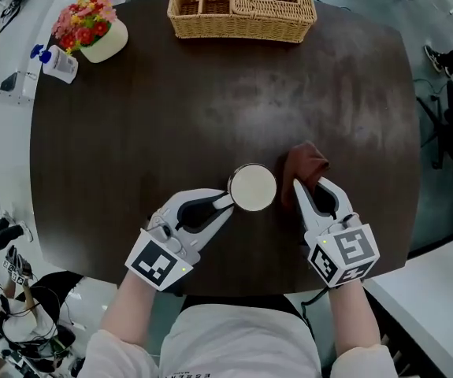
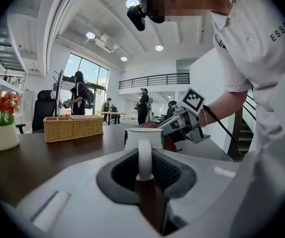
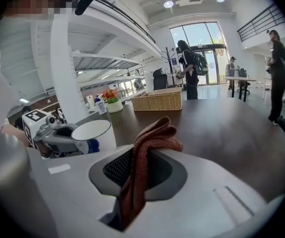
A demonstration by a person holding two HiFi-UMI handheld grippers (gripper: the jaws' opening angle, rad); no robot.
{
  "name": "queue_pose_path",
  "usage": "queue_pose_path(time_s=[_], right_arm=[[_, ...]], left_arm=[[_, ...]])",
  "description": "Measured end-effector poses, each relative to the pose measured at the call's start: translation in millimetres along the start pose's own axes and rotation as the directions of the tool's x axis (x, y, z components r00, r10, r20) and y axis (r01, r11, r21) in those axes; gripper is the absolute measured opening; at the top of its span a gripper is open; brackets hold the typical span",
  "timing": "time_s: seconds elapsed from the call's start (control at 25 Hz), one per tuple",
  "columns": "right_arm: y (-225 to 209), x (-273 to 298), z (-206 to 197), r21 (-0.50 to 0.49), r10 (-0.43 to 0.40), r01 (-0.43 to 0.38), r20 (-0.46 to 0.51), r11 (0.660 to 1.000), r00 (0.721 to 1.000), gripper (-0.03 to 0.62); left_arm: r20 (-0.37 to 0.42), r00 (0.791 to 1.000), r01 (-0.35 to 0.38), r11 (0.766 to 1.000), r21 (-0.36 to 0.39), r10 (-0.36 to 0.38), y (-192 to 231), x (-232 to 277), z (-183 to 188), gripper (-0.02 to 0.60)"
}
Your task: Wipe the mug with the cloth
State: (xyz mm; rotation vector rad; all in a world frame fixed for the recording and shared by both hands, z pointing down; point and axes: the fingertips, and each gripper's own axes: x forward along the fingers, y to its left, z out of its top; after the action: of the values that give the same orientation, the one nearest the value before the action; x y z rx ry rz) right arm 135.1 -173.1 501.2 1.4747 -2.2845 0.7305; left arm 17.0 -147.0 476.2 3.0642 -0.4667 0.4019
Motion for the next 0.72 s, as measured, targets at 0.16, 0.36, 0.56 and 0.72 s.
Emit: queue_pose_path(time_s=[0.16, 0.36, 0.56, 0.72], right_arm=[[6, 13, -4, 0.002, 0.008, -0.008, -0.006, 1.000, 1.000, 0.081], [14, 18, -7, -0.002, 0.019, -0.019, -0.012, 1.000, 1.000, 0.081], [19, 14, -10, -0.012, 0.030, -0.030, -0.020, 0.999, 0.999, 0.081], [19, 7, -12, 0.000, 0.024, -0.024, -0.024, 1.000, 0.999, 0.081]], left_arm=[[-0.017, 1.000, -0.018, 1.000, 0.010, 0.018, 3, 1, -16, 0.066], [-0.004, 1.000, -0.029, 1.000, 0.008, 0.029, 3, -1, -23, 0.066], [-0.019, 0.997, -0.068, 0.998, 0.005, 0.068, 3, -1, -30, 0.066], [-0.007, 0.992, -0.122, 0.992, 0.023, 0.122, 5, -8, -21, 0.103]])
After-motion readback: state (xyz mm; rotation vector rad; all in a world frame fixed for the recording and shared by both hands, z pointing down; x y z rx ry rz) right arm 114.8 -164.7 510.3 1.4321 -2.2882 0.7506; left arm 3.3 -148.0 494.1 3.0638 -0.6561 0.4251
